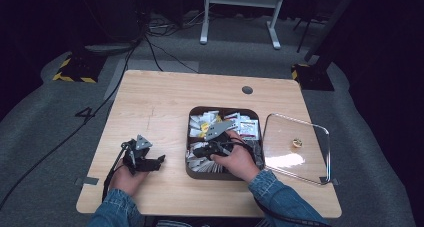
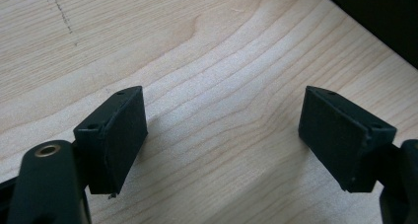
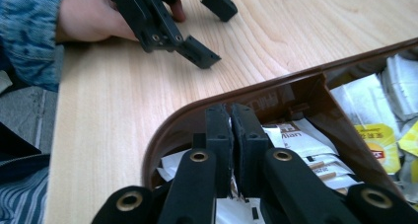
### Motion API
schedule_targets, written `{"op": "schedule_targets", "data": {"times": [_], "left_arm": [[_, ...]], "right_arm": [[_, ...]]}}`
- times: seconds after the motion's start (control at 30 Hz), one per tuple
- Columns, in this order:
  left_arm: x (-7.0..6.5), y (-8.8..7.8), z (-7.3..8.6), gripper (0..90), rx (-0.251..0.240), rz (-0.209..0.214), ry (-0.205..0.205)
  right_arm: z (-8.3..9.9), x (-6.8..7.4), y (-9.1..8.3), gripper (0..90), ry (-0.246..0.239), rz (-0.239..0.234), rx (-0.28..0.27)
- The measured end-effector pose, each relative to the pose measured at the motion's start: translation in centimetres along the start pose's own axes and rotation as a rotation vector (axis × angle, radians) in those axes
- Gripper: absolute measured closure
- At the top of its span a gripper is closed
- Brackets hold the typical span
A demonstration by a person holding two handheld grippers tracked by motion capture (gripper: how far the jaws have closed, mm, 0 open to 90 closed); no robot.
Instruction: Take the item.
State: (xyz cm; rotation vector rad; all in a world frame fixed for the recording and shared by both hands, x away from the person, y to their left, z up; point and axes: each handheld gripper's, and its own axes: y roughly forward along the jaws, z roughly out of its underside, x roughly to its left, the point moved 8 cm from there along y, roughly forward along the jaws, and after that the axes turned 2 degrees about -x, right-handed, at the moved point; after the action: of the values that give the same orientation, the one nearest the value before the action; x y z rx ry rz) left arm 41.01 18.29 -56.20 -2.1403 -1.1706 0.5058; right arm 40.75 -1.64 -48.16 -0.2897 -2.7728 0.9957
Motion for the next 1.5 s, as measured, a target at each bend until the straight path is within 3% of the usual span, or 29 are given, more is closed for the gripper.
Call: {"op": "schedule_targets", "data": {"times": [0.2,0.63,1.07,1.5], "left_arm": [[0.0,0.0,0.0,19.0,0.0,0.0,0.0],[0.0,0.0,0.0,18.9,0.0,0.0,0.0],[0.0,0.0,0.0,18.9,0.0,0.0,0.0],[0.0,0.0,0.0,18.9,0.003,-0.002,0.006]], "right_arm": [[-0.5,0.5,-1.9,87.4,-0.006,0.004,-0.048],[-0.3,1.6,-4.9,87.3,-0.013,0.011,-0.09],[1.1,4.0,-5.5,87.3,-0.031,-0.024,-0.094],[3.1,6.0,-4.8,87.3,-0.039,-0.056,-0.072]]}}
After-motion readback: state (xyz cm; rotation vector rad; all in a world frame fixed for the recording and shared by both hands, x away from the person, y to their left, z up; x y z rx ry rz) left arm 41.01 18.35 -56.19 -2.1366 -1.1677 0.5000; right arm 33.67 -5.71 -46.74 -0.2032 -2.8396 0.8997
